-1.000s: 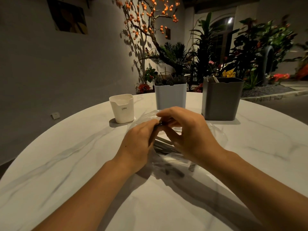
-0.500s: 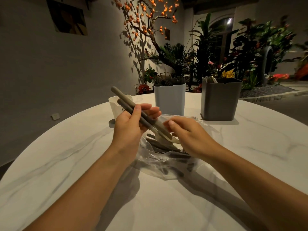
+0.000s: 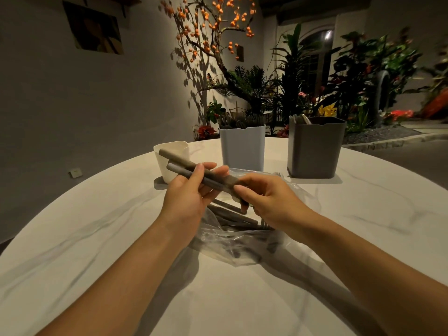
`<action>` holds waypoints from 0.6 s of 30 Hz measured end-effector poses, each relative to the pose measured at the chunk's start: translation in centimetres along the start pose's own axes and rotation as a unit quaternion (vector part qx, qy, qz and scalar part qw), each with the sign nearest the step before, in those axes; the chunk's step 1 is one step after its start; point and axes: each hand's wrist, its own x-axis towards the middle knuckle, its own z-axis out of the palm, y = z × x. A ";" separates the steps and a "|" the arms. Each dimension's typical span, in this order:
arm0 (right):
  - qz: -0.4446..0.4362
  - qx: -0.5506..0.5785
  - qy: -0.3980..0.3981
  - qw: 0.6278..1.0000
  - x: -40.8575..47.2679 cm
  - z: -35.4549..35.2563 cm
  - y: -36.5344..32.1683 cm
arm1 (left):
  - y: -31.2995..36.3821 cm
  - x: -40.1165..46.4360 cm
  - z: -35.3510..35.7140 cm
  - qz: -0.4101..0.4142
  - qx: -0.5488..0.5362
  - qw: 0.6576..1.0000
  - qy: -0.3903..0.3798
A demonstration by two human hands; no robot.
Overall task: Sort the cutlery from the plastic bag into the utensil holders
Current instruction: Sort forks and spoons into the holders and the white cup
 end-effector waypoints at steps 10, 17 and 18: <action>0.047 0.063 0.055 0.995 0.6 -0.9 0.2 | -1.0 -1.0 -0.1 0.362 0.454 0.805 0.119; 0.037 0.049 -0.052 0.997 0.3 -1.5 -0.6 | -0.7 0.6 -1.9 0.464 0.718 0.519 0.004; 0.039 0.033 -0.057 0.997 0.3 -1.6 -0.7 | -0.8 0.5 -2.1 0.465 0.721 0.513 0.005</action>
